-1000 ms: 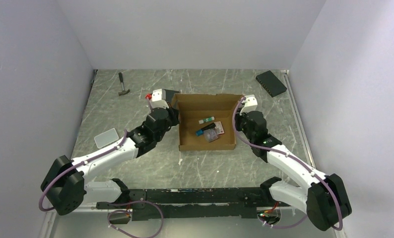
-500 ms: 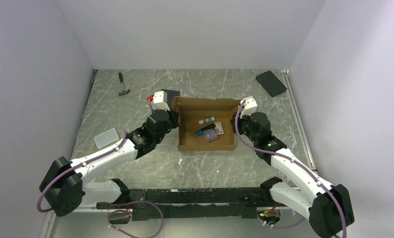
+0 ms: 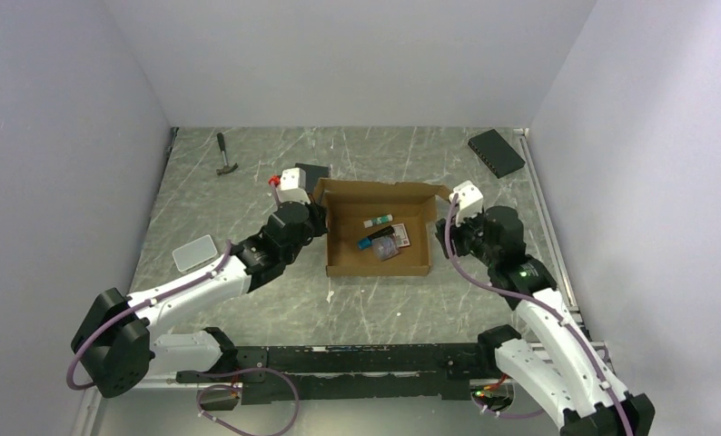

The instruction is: Fold the paper box

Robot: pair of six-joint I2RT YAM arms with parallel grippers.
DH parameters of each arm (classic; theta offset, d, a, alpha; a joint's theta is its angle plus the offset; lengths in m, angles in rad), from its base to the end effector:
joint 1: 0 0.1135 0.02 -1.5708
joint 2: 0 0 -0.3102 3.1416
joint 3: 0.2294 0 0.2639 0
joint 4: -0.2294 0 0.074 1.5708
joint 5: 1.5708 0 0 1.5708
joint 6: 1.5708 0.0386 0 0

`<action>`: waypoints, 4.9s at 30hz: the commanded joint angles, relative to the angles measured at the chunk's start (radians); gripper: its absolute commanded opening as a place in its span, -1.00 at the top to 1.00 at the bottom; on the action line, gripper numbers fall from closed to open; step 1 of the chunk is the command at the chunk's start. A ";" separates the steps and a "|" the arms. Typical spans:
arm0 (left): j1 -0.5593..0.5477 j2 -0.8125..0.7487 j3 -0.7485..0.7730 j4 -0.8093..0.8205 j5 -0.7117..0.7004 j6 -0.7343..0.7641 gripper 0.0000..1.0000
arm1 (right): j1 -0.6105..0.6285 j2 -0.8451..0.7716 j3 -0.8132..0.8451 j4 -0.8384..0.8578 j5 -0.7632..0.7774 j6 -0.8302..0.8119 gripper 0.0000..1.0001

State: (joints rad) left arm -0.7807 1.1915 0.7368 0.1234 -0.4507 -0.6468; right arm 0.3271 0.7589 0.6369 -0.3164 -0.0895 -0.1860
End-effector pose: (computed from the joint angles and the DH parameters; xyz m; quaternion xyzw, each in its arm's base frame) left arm 0.2002 -0.1747 0.3073 -0.0764 0.8003 -0.2331 0.5470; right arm 0.1496 0.0544 0.3075 -0.2371 0.8094 0.0754 0.5319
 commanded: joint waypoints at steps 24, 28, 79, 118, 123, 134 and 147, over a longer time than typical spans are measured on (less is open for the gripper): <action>-0.008 -0.027 -0.045 -0.037 0.050 0.003 1.00 | 0.055 0.487 0.869 -0.675 -0.586 -0.584 -0.64; -0.007 -0.032 -0.040 -0.046 0.050 0.007 1.00 | 0.072 0.548 0.900 -0.638 -0.527 -0.584 -0.57; -0.008 -0.281 -0.033 -0.289 0.343 0.005 -0.15 | 0.084 0.661 0.829 -0.730 -0.511 -0.796 1.00; 0.142 0.081 -0.003 -0.146 0.554 0.029 -0.48 | 0.002 0.561 0.374 -0.646 -0.824 -0.784 -0.16; 0.147 0.177 0.017 -0.175 0.562 0.026 -0.37 | -0.098 0.541 0.357 -0.479 -0.817 -0.525 0.26; 0.155 0.250 0.006 -0.170 0.562 0.008 -0.08 | -0.178 0.716 0.312 -0.237 -0.430 -0.138 1.00; 0.171 0.175 -0.019 -0.146 0.588 0.013 -0.12 | -0.261 0.580 0.317 -0.274 -0.626 -0.170 0.41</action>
State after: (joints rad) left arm -0.6189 1.4235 0.7223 -0.0463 0.1188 -0.6399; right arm 0.1257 1.4662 0.9478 -0.5999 -0.6144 -0.3443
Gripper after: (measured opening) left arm 0.551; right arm 0.187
